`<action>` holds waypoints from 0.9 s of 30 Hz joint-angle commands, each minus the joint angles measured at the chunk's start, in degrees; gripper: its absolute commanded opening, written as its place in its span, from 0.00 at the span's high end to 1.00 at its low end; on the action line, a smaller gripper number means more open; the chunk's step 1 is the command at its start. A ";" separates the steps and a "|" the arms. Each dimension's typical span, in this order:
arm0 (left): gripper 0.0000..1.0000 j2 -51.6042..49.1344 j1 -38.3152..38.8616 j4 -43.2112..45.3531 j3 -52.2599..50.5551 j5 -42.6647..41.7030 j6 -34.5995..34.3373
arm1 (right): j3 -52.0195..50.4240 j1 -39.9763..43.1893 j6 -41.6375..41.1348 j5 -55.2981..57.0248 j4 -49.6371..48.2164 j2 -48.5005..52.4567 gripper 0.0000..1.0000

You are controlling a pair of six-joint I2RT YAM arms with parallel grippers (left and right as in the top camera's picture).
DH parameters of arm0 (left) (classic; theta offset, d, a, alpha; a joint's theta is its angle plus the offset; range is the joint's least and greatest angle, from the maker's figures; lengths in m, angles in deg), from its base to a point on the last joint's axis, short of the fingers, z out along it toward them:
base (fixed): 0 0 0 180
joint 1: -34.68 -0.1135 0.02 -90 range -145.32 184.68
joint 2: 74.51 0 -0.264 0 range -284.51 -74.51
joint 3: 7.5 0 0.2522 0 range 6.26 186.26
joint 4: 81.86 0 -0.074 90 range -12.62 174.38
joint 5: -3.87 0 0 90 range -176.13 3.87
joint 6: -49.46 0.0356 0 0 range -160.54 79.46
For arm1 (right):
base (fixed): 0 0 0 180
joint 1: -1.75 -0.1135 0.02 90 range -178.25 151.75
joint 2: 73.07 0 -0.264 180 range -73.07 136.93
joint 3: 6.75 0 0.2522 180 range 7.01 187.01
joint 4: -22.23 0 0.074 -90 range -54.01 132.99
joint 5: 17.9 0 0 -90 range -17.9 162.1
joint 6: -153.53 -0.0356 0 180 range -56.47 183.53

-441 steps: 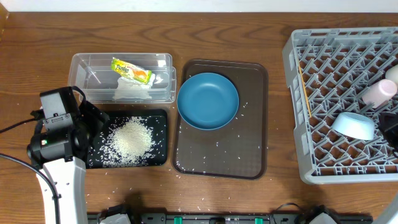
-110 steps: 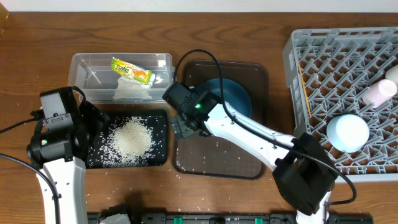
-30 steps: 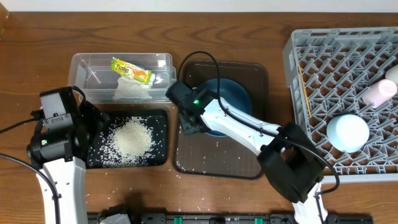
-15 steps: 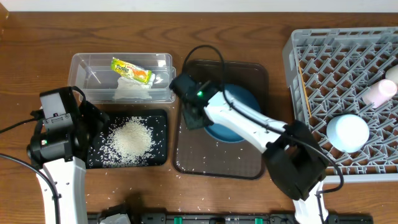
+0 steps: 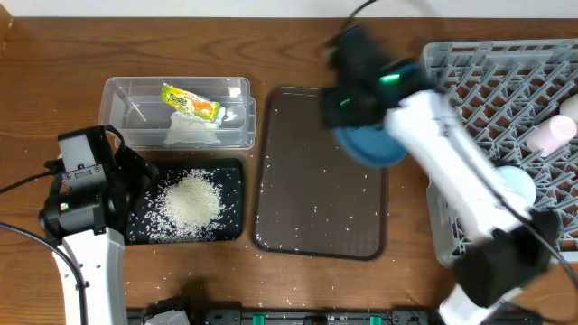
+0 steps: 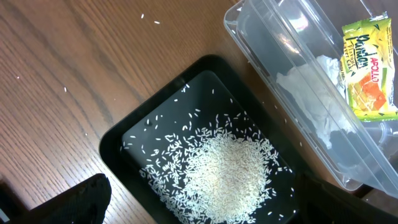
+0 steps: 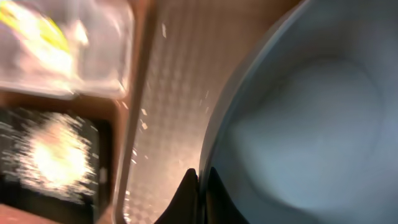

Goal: Sort waste into correct bins and load items into the dishwasher rack
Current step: 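Lift the blue plate and carry it right to the dish rack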

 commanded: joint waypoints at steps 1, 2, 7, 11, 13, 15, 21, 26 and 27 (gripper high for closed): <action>0.04 -0.11 -0.17 -0.35 0.42 0.94 0.11 | 1.60 7.48 6.58 -8.76 0.13 -5.84 0.99; 0.04 -0.11 -0.17 -0.35 0.42 0.94 0.11 | 1.60 10.36 8.02 -11.37 0.15 -6.97 0.99; 0.03 -0.11 -0.17 -0.35 0.42 0.94 0.11 | 1.60 24.76 13.64 -24.39 0.33 -8.96 0.99; 0.04 -0.11 -0.17 -0.35 0.42 0.94 0.11 | 1.29 34.42 19.43 -37.13 0.11 -7.50 0.99; 0.04 -0.11 -0.17 -0.35 0.42 0.94 0.11 | 1.25 37.53 22.14 -43.01 -0.28 -6.43 0.99; 0.04 -0.11 -0.17 -0.35 0.42 0.94 0.11 | 1.22 39.80 23.54 -47.58 -1.11 -5.16 0.99; 0.04 -0.11 -0.17 -0.35 0.42 0.94 0.11 | 1.22 43.56 24.11 -56.96 -6.58 -0.15 0.99; 0.04 -0.11 -0.17 -0.35 0.42 0.94 0.11 | 1.22 45.38 20.22 -63.19 -12.33 5.68 0.99; 0.03 -0.11 -0.17 -0.35 0.42 0.94 0.11 | 1.22 45.64 19.32 -63.54 -13.07 6.75 0.99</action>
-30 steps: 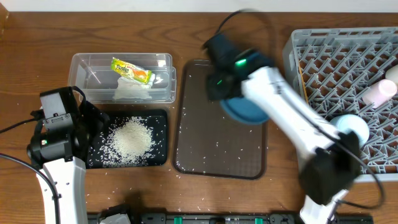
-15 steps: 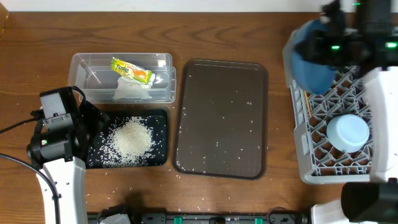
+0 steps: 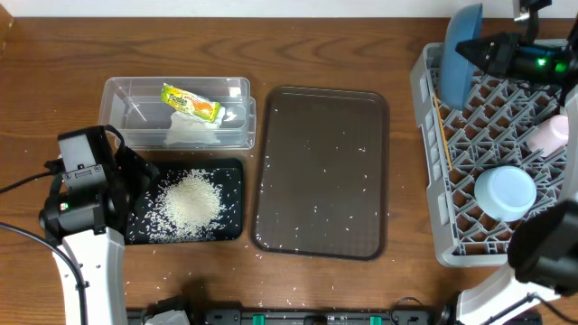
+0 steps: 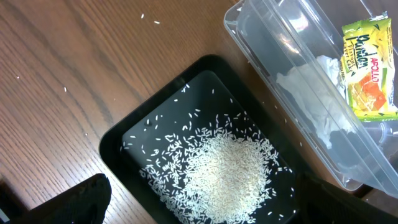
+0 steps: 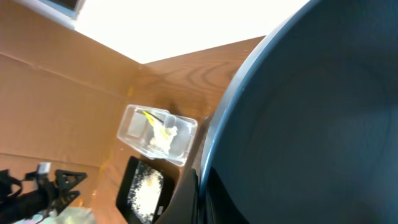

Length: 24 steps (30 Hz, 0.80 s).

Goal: Sort waste into correct bins and load items into the dishwasher rack
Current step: 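Lift the blue plate and carry it right to the dish rack, then lower the blue plate upright into the back of the rack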

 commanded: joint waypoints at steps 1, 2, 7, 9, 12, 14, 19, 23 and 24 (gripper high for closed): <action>0.04 -0.11 -0.17 -0.37 0.42 0.94 0.11 | 0.55 1.55 -2.89 -7.65 -1.84 3.82 0.99; 0.04 -0.11 -0.17 -0.37 0.42 0.94 0.11 | 0.55 1.95 -3.52 -7.65 -1.97 4.94 0.99; 0.03 -0.11 -0.17 -0.37 0.42 0.94 0.11 | 0.52 4.07 -3.54 -7.63 -1.60 7.93 0.99; 0.03 -0.11 -0.17 -0.37 0.42 0.94 0.11 | 0.55 4.96 -3.58 -7.63 -1.25 7.98 0.99; 0.04 -0.11 -0.17 -0.37 0.42 0.94 0.13 | 0.55 6.25 -5.01 -7.67 -0.59 7.93 0.99; 0.04 -0.11 -0.17 -0.37 0.42 0.94 0.11 | 0.55 6.88 -5.40 -8.02 0.02 7.93 0.99; 0.04 -0.11 -0.17 -0.37 0.42 0.94 0.11 | 0.55 7.10 -5.22 -20.31 -2.23 7.93 0.99; 0.03 -0.11 -0.17 -0.39 0.42 0.94 0.11 | 0.55 6.93 -6.75 -26.01 -4.15 7.93 0.99; 0.03 -0.11 -0.17 -0.39 0.42 0.94 0.11 | 0.55 6.84 -6.73 -25.99 -4.15 7.93 0.99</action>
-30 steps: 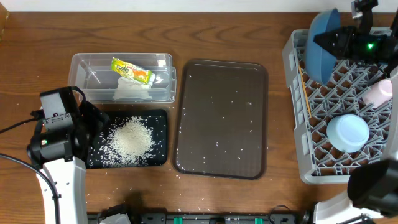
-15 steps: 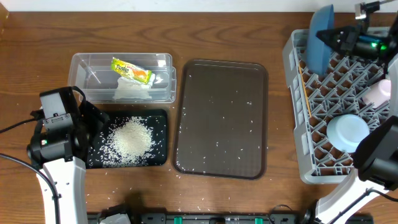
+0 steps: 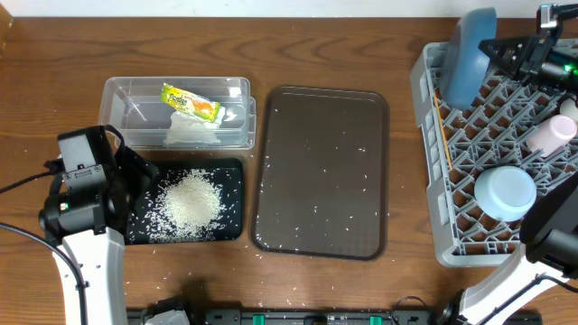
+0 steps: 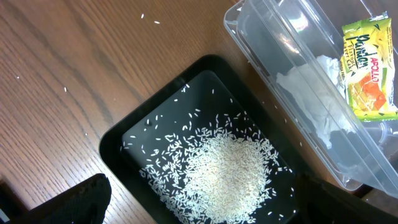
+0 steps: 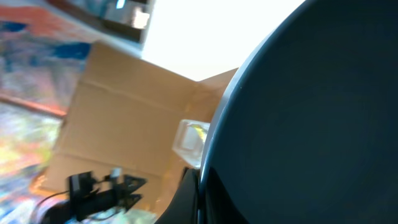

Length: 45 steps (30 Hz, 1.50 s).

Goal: Sort waste into correct bins and load items into the dishwasher rack
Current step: 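Lower the blue plate upright into the back of the rack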

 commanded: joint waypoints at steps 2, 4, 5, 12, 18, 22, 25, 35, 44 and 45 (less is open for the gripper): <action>0.03 -0.11 -0.17 -0.37 0.42 0.94 0.11 | 0.15 -0.22 -1.49 -6.05 -0.31 0.87 0.99; 0.04 -0.11 -0.17 -0.35 0.42 0.94 0.11 | 0.15 -0.42 -1.49 -4.63 -0.31 0.87 0.99; 0.04 -0.11 -0.17 -0.35 0.42 0.94 0.11 | 0.15 -0.46 -1.51 -3.98 -0.31 0.87 0.99; 0.04 -0.11 -0.17 -0.35 0.42 0.94 0.11 | 0.15 -0.37 -2.58 5.07 -0.24 0.90 0.99; 0.04 -0.11 -0.17 -0.35 0.42 0.94 0.11 | 0.13 -0.28 -2.58 7.41 -1.03 0.92 0.99; 0.04 -0.11 -0.17 -0.35 0.42 0.94 0.11 | 0.13 -0.09 -2.73 7.39 -2.32 1.01 0.99; 0.04 -0.11 -0.17 -0.35 0.42 0.94 0.11 | 0.13 -0.22 -4.68 7.32 -2.91 1.33 0.99; 0.04 -0.11 -0.17 -0.35 0.42 0.94 0.11 | 0.13 -0.46 -7.17 8.66 -3.48 1.73 0.99; 0.04 -0.11 -0.17 -0.35 0.42 0.94 0.11 | 0.15 0.90 -9.18 14.36 0.02 1.57 0.98; 0.04 -0.11 -0.17 -0.35 0.42 0.94 0.11 | 0.15 1.31 -9.07 15.47 0.83 1.36 0.96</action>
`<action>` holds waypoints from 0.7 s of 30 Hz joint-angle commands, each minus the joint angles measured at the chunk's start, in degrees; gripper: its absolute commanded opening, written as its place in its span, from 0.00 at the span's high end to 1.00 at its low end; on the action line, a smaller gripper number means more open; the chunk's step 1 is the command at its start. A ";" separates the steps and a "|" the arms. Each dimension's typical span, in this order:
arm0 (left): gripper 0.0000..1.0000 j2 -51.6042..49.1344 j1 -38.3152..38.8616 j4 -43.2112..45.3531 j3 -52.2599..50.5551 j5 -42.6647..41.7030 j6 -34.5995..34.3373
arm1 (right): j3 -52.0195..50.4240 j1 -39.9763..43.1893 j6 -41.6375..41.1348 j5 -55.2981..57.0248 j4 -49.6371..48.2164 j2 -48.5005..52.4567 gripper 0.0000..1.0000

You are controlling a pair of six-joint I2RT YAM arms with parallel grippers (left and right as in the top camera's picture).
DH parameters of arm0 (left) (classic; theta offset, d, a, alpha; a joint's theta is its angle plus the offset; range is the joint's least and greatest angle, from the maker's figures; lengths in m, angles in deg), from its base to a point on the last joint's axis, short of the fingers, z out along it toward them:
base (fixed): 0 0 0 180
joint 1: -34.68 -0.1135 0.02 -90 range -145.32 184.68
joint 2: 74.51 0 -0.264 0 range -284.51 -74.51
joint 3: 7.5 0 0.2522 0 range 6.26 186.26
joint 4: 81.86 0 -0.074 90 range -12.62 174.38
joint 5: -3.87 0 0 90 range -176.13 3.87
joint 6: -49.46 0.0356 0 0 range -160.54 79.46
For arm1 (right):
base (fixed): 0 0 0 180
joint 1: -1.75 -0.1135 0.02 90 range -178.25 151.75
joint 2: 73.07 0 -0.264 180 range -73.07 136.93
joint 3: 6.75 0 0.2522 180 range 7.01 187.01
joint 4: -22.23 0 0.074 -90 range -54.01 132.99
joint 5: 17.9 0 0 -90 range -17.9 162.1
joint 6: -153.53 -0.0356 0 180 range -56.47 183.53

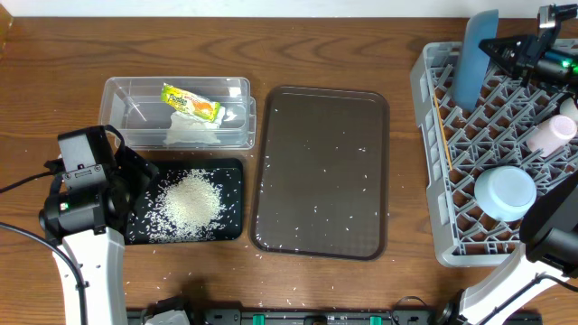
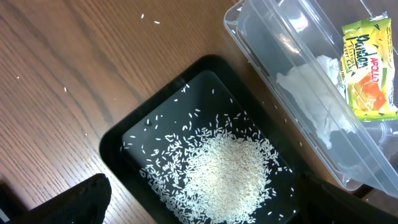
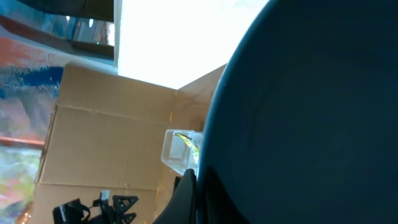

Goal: Sort waste into correct bins and load items into the dishwasher rack
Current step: 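Lower the blue plate upright into the back of the rack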

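Note:
A blue plate (image 1: 476, 56) stands on edge at the far left of the grey dishwasher rack (image 1: 470, 217); in the right wrist view it fills the frame (image 3: 311, 118). My right gripper (image 1: 498, 47) is shut on its rim, one finger (image 3: 187, 199) showing against the edge. A light blue cup (image 1: 505, 192) and a pink cup (image 1: 551, 135) sit in the rack. My left gripper (image 2: 199, 205) hangs open over the black tray (image 2: 134, 134) of rice (image 2: 227, 177). The clear bin (image 1: 178, 112) holds a yellow wrapper (image 1: 191, 102) and white tissue (image 1: 191, 133).
A brown tray (image 1: 321, 171) with scattered rice grains lies mid-table between the black tray (image 1: 230, 230) and the rack. Loose grains dot the wood near the front edge. A thin wooden stick (image 1: 442, 131) lies along the rack's left side.
The blue plate stands more upright in the rack's far-left slots. My right gripper still grips its rim. The left arm has not moved.
My right gripper first held the blue plate over the brown tray's far right corner. Then it had the plate at the rack's far left corner, tilted. Then the plate was lower among the rack's tines, and now it stands nearly upright there.

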 commanded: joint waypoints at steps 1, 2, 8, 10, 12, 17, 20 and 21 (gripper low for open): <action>0.04 -0.11 -0.17 -0.35 0.42 0.94 0.11 | -0.15 1.77 -1.75 7.23 2.49 0.57 0.94; 0.04 -0.11 -0.17 -0.35 0.42 0.94 0.11 | -0.15 2.14 -1.73 9.33 3.54 0.15 0.94; 0.04 -0.11 -0.17 -0.35 0.42 0.94 0.11 | 0.00 3.43 -0.87 24.90 9.29 -4.81 0.91; 0.04 -0.11 -0.17 -0.35 0.42 0.94 0.11 | 0.11 3.52 -0.87 29.24 10.75 -6.43 0.83; 0.04 -0.11 -0.17 -0.35 0.42 0.94 0.11 | 0.11 3.56 -0.87 33.29 12.33 -8.07 0.72; 0.03 -0.11 -0.17 -0.35 0.42 0.94 0.11 | 0.13 3.56 -0.90 37.48 15.85 -10.73 0.73; 0.04 -0.11 -0.17 -0.35 0.42 0.94 0.11 | 0.11 3.61 -0.87 37.57 17.86 -12.59 0.72; 0.04 -0.11 -0.17 -0.35 0.42 0.94 0.11 | 0.13 3.61 -0.90 37.77 18.45 -13.29 0.72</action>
